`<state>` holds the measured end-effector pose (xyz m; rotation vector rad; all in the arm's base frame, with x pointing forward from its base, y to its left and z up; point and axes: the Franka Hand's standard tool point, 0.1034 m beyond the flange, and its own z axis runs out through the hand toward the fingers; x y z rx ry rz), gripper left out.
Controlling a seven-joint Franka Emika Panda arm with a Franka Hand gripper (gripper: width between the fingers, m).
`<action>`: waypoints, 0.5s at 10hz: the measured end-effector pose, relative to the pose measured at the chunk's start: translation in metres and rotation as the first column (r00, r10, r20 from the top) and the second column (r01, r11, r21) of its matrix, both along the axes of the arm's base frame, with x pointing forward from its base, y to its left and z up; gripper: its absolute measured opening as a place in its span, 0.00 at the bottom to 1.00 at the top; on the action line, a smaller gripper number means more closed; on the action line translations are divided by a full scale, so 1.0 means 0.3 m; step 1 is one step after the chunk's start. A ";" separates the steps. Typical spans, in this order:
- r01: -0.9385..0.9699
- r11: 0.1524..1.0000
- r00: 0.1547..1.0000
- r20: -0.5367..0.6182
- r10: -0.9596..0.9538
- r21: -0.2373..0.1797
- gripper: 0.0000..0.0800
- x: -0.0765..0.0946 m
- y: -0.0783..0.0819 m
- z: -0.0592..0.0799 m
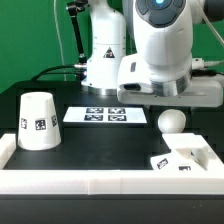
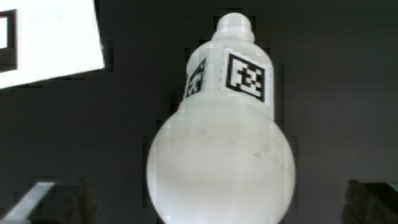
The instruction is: Assemble lamp
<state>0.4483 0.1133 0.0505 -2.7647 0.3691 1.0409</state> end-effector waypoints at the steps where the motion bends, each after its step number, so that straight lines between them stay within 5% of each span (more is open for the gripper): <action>1: 0.000 1.000 1.000 0.005 0.000 -0.003 0.87 -0.003 0.002 -0.014; 5: -0.006 1.000 1.000 0.007 0.006 -0.010 0.87 -0.028 0.016 -0.071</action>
Offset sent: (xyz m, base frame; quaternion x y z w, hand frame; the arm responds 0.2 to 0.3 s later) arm -0.0078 0.0058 -0.0141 -0.0030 0.0013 0.0156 0.9999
